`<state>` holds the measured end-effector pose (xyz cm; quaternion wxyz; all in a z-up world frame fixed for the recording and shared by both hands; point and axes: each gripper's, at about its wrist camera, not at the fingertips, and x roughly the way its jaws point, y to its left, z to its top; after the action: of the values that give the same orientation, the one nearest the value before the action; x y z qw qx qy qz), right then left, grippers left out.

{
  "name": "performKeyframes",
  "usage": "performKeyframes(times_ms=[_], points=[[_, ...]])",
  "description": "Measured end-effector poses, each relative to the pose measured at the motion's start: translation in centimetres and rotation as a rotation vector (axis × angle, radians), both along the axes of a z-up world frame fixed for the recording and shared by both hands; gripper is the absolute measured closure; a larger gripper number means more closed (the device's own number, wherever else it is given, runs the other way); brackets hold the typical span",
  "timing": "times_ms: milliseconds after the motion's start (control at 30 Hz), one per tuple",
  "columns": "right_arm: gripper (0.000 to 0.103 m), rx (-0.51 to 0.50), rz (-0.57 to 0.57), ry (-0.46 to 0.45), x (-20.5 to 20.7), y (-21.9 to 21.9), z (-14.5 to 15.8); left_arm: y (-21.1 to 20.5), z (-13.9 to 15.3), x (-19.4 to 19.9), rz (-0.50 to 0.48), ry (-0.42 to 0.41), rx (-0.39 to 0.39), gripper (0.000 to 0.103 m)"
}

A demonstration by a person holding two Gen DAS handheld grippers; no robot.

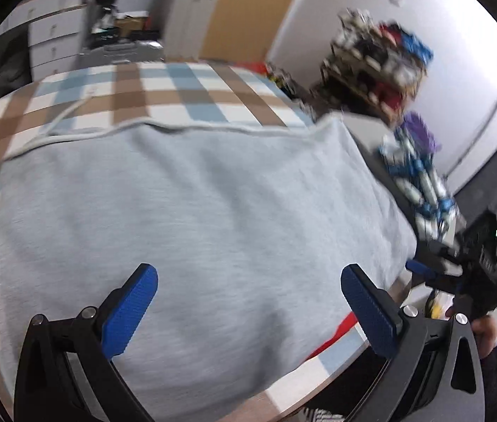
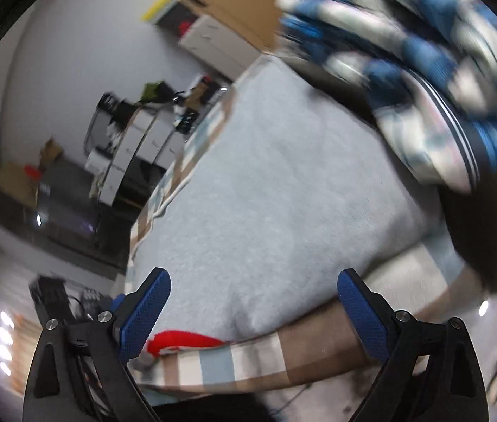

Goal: Fold large clothes

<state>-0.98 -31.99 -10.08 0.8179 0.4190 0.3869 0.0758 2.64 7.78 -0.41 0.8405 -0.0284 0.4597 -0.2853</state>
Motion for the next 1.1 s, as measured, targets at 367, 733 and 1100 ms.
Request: performKeyframes(times_ms=[367,733,1100], points=[[0.006,0.075,-0.115,0.077,-1.0,-2.5,-1.3,-3.0,-1.1,1.2,0.015,0.062,0.033,0.001],[0.0,-0.441,0.007,0.157,7.7,2.6,0.1,-3.6,-0.5,0.9,-0.001,-0.074,0.143,0.001],[0.078,-0.387,0.031,-0.124,5.0,2.8,3.2,-4.5,-2.7,1.5,-0.008,-0.036,0.282,0.001]])
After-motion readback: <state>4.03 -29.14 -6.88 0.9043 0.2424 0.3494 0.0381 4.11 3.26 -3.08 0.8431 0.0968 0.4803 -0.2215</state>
